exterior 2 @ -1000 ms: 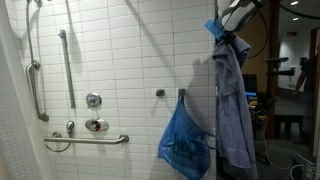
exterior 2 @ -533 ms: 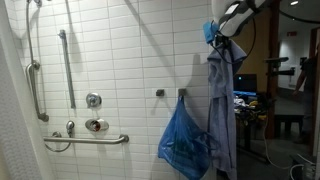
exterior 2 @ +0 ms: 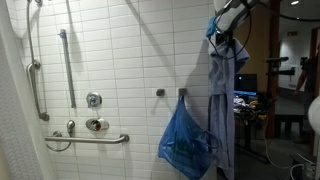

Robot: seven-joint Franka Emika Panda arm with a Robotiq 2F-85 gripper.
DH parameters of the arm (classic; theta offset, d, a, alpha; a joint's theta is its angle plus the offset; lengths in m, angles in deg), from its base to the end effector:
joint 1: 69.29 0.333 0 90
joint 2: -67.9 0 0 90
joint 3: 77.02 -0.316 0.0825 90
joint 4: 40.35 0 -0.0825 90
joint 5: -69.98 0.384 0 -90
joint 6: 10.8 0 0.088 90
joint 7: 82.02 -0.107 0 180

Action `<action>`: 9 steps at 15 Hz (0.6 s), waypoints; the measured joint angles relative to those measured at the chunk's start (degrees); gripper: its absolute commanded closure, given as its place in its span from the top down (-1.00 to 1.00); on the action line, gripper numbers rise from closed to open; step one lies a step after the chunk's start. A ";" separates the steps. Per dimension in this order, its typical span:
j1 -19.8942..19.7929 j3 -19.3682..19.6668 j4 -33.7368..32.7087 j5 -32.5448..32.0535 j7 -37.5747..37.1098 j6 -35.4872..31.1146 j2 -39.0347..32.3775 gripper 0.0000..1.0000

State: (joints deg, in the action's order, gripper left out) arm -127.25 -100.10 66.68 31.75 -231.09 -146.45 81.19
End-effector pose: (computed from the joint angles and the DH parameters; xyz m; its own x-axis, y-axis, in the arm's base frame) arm 0.4542 -0.2928 0.6880 -0.9562 -0.2896 -0.0423 -0.1306 0.5516 -0.8238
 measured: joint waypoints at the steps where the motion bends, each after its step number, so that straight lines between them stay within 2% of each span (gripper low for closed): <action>1: -3.99 -2.99 -0.63 1.29 0.00 0.73 0.25 -0.97; 5: -20.06 -15.17 -0.80 5.92 0.00 0.66 2.63 -0.97; 9: -36.56 -28.46 1.54 10.79 0.07 -3.65 8.16 -0.97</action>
State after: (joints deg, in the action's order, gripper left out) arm -163.82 -128.56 68.23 42.54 -231.03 -150.10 89.35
